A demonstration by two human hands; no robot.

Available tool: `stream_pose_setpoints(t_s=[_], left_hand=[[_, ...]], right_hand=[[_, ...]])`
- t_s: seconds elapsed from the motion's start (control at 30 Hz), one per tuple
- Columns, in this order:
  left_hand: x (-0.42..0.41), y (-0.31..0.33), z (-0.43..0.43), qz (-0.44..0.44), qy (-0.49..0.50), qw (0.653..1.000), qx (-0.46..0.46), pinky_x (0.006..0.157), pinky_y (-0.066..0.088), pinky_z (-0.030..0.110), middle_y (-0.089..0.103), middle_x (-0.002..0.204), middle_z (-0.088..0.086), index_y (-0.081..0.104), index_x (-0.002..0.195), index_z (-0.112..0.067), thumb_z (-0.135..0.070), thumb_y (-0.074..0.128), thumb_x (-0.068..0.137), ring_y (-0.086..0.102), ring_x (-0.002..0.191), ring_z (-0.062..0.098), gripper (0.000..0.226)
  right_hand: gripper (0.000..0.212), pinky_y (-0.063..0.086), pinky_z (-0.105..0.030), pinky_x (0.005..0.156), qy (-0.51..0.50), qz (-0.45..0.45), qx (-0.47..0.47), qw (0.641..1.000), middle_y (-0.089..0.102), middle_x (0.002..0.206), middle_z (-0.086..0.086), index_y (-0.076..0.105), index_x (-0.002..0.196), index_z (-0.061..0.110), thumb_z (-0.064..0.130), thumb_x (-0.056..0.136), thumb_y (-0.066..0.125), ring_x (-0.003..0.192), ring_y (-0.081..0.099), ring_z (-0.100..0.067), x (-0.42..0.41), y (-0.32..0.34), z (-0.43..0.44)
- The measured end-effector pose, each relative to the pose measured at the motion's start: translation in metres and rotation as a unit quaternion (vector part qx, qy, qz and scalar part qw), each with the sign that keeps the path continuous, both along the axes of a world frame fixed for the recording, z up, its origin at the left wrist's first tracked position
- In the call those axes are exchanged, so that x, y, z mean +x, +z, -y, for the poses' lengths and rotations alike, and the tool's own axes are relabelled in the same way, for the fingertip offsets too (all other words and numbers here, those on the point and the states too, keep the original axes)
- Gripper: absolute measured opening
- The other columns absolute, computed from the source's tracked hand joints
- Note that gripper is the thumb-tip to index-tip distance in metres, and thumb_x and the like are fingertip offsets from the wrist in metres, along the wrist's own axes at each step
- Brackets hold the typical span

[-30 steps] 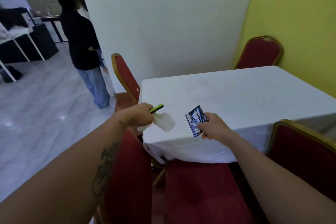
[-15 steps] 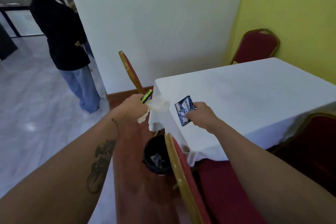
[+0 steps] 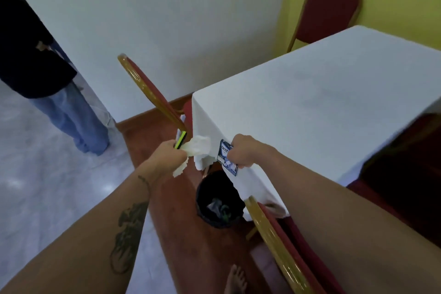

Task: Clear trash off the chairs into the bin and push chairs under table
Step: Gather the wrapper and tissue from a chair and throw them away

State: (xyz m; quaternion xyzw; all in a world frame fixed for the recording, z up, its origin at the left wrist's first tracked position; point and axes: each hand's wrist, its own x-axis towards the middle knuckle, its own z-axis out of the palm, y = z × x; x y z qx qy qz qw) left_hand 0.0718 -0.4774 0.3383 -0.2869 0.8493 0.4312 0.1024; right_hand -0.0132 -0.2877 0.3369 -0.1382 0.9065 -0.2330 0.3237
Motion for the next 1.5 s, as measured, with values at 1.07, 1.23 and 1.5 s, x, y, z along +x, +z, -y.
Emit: stream_pose_setpoints(t_s=[1.07,1.23,1.5], left_hand=[[-0.16,-0.359,0.058,0.299,-0.094,0.928,0.199,0.085,0.048,0.041,0.044,0.145,0.023,0.03,0.15,-0.003,-0.011,0.058,0.093,0.049,0.126,0.044,0.064],[-0.17,-0.327,0.058,0.279,-0.179,0.933,0.142,0.092,0.054,0.042,0.064,0.104,0.018,0.059,0.126,0.002,0.002,0.051,0.091,0.059,0.09,0.028,0.036],[-0.184,-0.217,0.056,0.239,-0.254,0.929,0.12,0.05,0.042,0.026,0.056,0.081,0.01,0.055,0.127,-0.008,0.0,0.05,0.091,0.05,0.061,0.021,0.037]], right_hand=[[0.017,0.049,-0.031,0.065,-0.229,0.192,0.083,0.951,0.062,0.096,-0.009,0.06,0.099,0.007,0.019,0.089,0.065,0.075,0.06,-0.022,-0.066,-0.293,0.085],[0.049,0.049,-0.039,0.068,-0.235,0.226,0.05,0.944,0.061,0.125,-0.028,0.05,0.138,-0.009,0.015,0.095,0.057,0.085,0.061,-0.03,-0.062,-0.262,0.081],[0.046,0.055,-0.036,0.062,-0.243,0.198,0.017,0.949,0.051,0.073,-0.013,0.056,0.128,-0.01,0.012,0.088,0.061,0.068,0.06,-0.033,-0.057,-0.168,0.083]])
